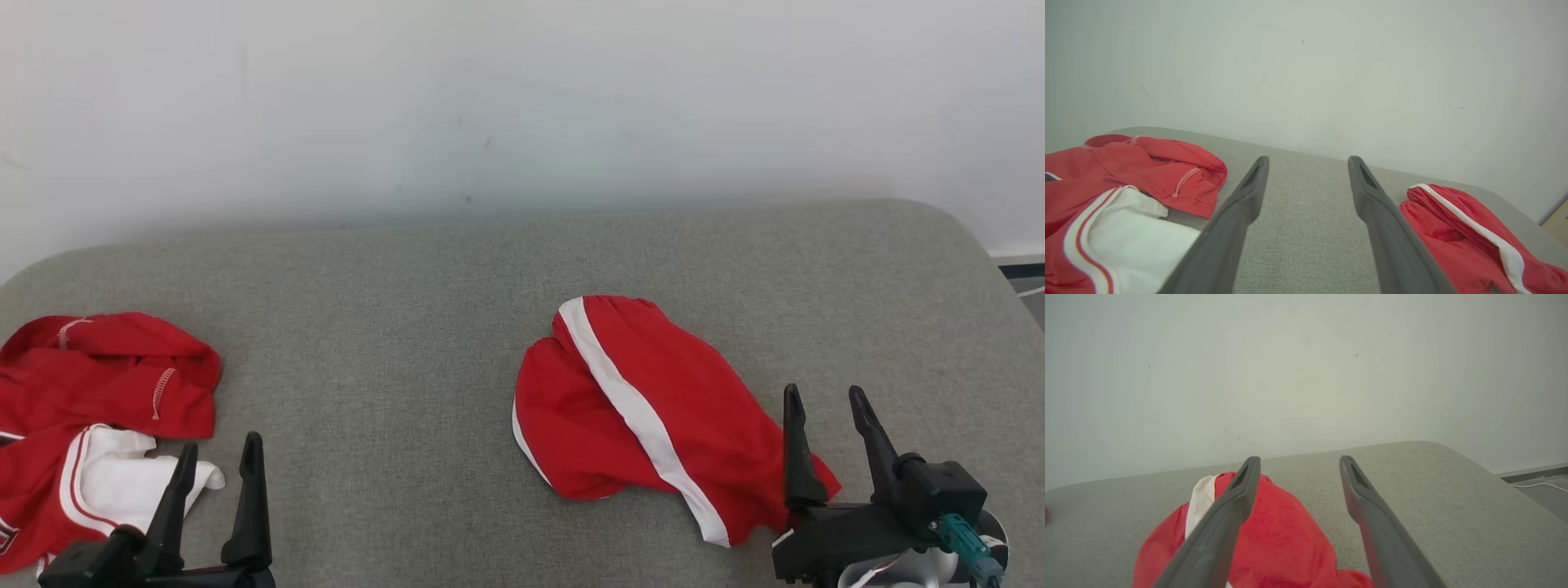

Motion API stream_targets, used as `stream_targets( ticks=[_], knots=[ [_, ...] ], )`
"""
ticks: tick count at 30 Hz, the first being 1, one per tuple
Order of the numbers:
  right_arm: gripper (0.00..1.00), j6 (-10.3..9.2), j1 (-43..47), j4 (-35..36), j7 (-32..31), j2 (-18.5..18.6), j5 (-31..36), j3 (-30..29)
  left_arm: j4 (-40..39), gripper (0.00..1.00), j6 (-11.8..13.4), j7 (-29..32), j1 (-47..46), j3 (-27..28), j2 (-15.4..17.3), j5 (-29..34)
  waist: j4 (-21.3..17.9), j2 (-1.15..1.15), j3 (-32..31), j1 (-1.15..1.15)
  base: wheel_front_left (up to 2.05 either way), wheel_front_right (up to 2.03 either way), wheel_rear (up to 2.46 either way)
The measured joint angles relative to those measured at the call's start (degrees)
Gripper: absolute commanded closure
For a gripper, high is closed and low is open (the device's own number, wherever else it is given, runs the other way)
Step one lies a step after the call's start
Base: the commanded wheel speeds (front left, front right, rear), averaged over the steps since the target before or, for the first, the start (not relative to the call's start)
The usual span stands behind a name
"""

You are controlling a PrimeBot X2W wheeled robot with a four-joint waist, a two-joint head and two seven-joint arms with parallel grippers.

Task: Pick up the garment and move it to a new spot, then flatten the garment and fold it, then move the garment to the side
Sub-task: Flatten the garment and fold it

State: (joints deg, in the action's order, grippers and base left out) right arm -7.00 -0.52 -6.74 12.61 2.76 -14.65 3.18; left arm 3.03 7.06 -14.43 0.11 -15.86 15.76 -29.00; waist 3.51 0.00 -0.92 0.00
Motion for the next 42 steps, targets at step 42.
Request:
stream_targets(
  ticks=[42],
  knots=[
    [0.00,0.47,-2.3,2.3,1.0,0.0,0.6,3.9,19.0,0.00,-11.6,32.0,-36.2,-11.3,2.2,2.9,-16.4,0.01,9.8,0.01,0.00,0.00,0.00]
  ],
)
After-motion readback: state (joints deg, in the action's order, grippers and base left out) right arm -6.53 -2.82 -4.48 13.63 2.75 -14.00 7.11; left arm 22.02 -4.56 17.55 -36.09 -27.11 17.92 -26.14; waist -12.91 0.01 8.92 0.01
